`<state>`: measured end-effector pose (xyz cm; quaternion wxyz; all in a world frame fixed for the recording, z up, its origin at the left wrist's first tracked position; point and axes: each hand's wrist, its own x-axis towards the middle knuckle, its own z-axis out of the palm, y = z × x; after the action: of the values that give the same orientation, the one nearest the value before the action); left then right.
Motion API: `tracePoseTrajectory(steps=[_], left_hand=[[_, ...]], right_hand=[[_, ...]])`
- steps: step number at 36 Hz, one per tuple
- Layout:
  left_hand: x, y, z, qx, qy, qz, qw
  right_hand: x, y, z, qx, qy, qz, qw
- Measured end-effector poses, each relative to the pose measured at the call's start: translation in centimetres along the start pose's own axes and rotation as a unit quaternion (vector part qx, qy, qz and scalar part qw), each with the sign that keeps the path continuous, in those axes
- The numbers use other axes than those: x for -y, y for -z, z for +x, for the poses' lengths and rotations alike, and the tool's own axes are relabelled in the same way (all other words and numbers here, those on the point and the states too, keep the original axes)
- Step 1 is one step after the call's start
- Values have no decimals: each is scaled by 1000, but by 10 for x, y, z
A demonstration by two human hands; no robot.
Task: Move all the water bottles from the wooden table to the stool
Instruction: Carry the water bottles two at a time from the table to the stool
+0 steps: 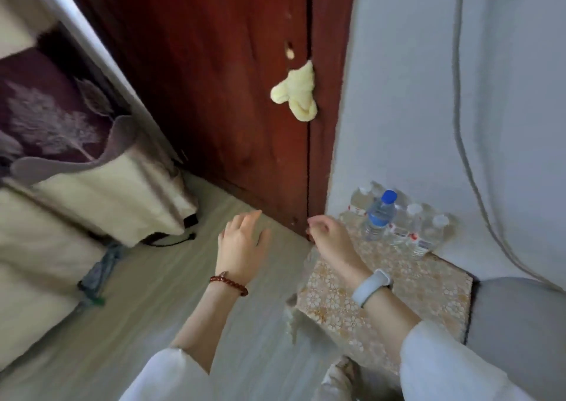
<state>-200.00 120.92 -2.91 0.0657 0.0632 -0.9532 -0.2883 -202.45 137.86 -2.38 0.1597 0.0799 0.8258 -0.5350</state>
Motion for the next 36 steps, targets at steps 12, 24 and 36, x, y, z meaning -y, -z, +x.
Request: tracePoseTrajectory(steps=[12, 24, 36], left_hand=[[254, 333, -293, -288, 227, 63, 928], [408, 457, -607, -462, 471, 43, 750], [583, 602, -798, -515, 596, 79, 611]], right_hand=[[182, -356, -250, 295, 261, -29, 919], [193, -651, -492, 553, 372, -204, 717], [233, -952, -707, 673, 437, -241, 545]])
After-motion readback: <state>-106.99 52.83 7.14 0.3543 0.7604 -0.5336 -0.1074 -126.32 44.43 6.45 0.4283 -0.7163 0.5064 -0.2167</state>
